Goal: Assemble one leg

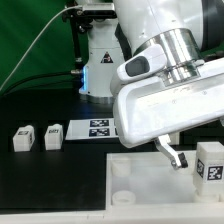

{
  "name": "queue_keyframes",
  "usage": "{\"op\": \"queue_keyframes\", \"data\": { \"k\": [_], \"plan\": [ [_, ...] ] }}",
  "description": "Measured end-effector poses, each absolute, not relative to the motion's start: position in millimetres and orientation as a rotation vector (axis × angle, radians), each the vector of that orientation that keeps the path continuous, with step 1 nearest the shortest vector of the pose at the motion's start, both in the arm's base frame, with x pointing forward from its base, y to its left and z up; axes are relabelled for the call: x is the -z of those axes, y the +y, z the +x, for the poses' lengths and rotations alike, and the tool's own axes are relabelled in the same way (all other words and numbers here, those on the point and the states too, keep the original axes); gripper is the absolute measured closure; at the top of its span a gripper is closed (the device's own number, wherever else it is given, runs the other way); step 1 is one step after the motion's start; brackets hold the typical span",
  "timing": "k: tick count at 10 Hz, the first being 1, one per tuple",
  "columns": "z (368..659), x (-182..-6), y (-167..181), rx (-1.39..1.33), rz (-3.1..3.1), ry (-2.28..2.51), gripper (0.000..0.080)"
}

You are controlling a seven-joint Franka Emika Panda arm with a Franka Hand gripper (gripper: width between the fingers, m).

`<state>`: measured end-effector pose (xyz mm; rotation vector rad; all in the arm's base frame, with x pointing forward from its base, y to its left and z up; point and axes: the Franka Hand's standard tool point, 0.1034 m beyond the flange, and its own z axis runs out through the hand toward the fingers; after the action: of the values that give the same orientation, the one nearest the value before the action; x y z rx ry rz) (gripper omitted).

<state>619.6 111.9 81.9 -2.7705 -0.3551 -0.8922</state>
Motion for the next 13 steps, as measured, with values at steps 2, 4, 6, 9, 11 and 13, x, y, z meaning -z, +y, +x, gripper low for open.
{"op": "queue_keyframes", "data": {
  "k": [2, 4, 6, 9, 11, 13],
  "plan": [
    [619.6, -81.9, 111.8, 0.892, -2.771, -0.355, 0.015],
    [622.2, -91.8, 111.1, 0.838, -2.785, -0.285, 0.015],
    [628.1, -121.6, 113.5, 0.801, -2.817, -0.228, 0.015],
    [621.6, -109.7, 112.5, 0.436, -2.863, -0.242, 0.015],
    [611.2, -103.9, 121.5, 0.14, -2.843, -0.205, 0.015],
    [600.4, -108.0, 129.8, -0.136, -2.805, -0.26, 0.015]
  ]
}}
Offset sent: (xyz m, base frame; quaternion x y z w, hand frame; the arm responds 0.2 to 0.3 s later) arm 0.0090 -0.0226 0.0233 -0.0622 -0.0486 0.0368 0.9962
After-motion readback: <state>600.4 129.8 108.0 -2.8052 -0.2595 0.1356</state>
